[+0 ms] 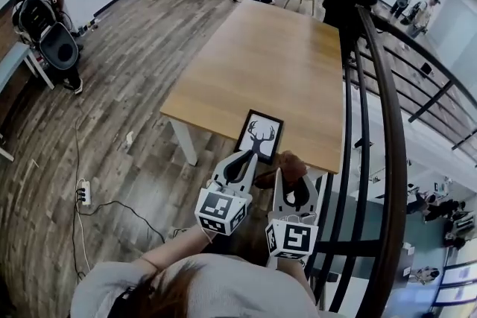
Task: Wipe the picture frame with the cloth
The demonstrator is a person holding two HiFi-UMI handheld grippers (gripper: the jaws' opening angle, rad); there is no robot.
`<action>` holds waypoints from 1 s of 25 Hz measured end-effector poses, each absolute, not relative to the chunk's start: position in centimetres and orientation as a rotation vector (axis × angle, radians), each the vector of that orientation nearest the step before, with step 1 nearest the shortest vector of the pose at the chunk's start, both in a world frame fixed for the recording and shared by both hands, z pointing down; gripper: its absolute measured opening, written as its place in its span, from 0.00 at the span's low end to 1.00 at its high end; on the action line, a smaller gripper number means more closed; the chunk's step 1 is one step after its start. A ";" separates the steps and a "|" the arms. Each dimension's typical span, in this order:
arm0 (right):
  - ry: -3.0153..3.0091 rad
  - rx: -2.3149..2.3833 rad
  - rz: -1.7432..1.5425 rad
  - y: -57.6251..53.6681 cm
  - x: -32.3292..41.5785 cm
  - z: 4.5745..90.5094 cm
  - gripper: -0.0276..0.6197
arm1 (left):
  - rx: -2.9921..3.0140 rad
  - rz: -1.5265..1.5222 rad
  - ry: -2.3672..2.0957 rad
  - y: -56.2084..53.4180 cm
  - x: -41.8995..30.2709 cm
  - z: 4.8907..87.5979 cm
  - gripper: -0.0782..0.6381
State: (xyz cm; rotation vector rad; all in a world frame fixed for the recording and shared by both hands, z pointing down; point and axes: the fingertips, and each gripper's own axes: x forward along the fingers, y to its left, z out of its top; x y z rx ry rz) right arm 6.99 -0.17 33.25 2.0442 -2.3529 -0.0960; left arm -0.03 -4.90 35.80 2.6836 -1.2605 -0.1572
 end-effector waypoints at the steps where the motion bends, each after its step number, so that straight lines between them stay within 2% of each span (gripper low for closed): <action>1: -2.354 2.049 -0.098 -1.7 6.9 33.0 0.25 | 2.689 -0.157 -1.254 -6.5 0.1 35.6 0.12; 13: -2.309 2.106 -0.086 -13.7 7.8 33.0 0.25 | 2.650 -0.157 -1.180 -19.2 0.0 37.1 0.12; 20: -2.286 2.063 0.056 -15.6 9.5 37.4 0.25 | 2.354 0.069 -1.186 -20.6 -1.7 48.6 0.13; 23: -2.298 2.027 0.108 -16.8 9.4 39.0 0.25 | 2.289 0.147 -1.194 -20.7 -3.2 52.4 0.16; 25: -2.315 1.999 0.117 -17.3 9.1 39.5 0.25 | 2.268 0.190 -1.133 -20.5 -3.8 54.4 0.26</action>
